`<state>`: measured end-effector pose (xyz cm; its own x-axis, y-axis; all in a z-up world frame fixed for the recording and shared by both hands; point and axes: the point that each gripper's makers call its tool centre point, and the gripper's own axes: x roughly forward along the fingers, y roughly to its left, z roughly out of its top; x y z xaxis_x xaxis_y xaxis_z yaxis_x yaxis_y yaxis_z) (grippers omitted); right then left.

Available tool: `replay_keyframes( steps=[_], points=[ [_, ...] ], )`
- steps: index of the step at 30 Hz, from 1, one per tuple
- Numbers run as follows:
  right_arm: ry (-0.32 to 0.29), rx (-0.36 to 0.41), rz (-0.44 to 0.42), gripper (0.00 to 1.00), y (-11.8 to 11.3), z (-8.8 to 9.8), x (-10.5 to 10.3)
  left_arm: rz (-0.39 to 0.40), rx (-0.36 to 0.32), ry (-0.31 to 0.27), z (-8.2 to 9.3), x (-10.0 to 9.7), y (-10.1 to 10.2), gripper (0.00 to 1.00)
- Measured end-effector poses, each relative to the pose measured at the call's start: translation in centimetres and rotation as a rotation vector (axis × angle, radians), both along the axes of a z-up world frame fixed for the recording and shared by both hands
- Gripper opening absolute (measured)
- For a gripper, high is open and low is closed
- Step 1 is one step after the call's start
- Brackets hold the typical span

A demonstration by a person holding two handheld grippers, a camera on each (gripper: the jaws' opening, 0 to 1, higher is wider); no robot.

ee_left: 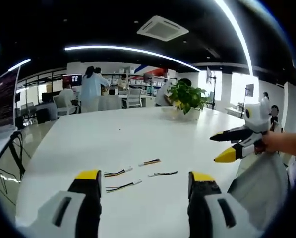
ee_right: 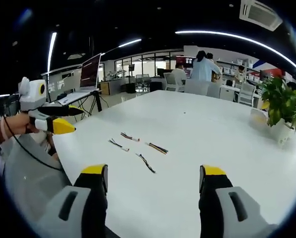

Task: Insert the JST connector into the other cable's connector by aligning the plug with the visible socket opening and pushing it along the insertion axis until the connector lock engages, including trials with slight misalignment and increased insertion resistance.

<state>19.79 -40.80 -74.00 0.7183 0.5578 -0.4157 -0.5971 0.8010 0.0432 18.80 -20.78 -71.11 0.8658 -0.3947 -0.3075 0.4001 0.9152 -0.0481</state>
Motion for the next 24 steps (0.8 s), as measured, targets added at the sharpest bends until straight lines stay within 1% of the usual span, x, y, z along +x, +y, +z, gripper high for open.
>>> replay_keyframes(
  steps=[4,8,10,12,15,18,24],
  points=[
    [0.010,0.002,0.007,0.75,0.0,-0.1,0.4,0.018,-0.010,0.012,-0.2,0.0,0.4,0.68],
    [0.007,0.006,0.022,0.74,0.2,0.1,0.7,0.021,0.004,0.029,-0.7,0.2,0.6,0.68],
    [0.002,-0.006,0.036,0.73,0.4,0.2,0.9,0.019,0.014,0.029,-0.8,0.4,0.7,0.68],
    [0.000,-0.015,0.045,0.73,0.5,0.1,1.2,0.018,0.015,0.030,-0.8,0.6,0.6,0.68],
    [0.008,-0.012,0.051,0.72,0.6,0.0,1.4,0.013,-0.013,0.038,-0.7,1.0,0.4,0.68],
    [0.012,-0.010,0.060,0.72,0.8,0.0,1.5,0.014,-0.006,0.034,-0.5,1.5,0.3,0.68],
    [0.026,-0.032,0.082,0.72,1.2,-0.6,1.8,0.004,-0.006,0.044,-0.9,2.2,0.1,0.66]
  ],
)
